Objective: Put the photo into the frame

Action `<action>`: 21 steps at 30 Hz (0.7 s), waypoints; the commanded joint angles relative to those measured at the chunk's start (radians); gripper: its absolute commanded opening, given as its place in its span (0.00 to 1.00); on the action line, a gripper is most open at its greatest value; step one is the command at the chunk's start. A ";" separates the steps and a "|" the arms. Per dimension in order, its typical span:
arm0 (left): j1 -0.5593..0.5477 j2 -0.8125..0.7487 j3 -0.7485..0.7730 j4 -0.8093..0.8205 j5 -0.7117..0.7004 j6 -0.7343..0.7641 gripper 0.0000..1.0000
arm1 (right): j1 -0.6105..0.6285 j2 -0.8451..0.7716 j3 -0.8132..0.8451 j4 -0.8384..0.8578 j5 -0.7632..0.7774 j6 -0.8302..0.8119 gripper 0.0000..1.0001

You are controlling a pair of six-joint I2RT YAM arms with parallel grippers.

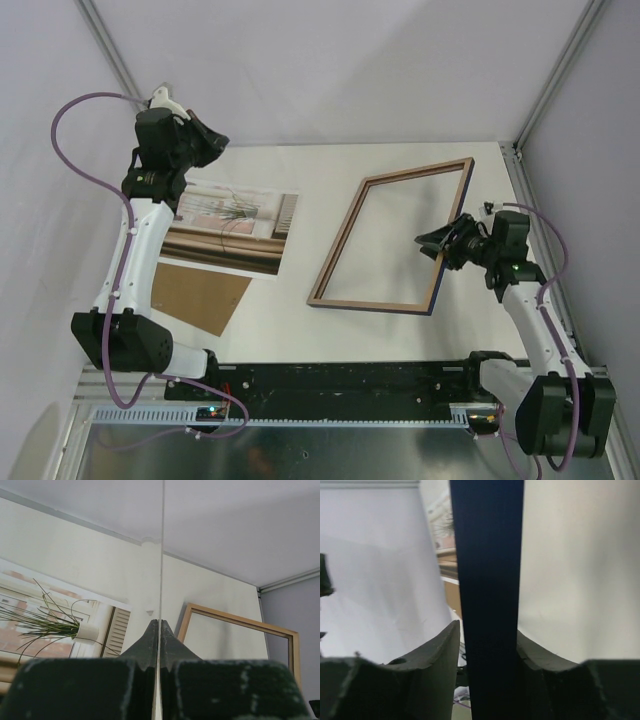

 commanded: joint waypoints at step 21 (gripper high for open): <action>-0.004 0.009 0.049 0.037 0.085 0.043 0.00 | -0.016 0.311 -0.117 0.121 0.199 -0.293 0.46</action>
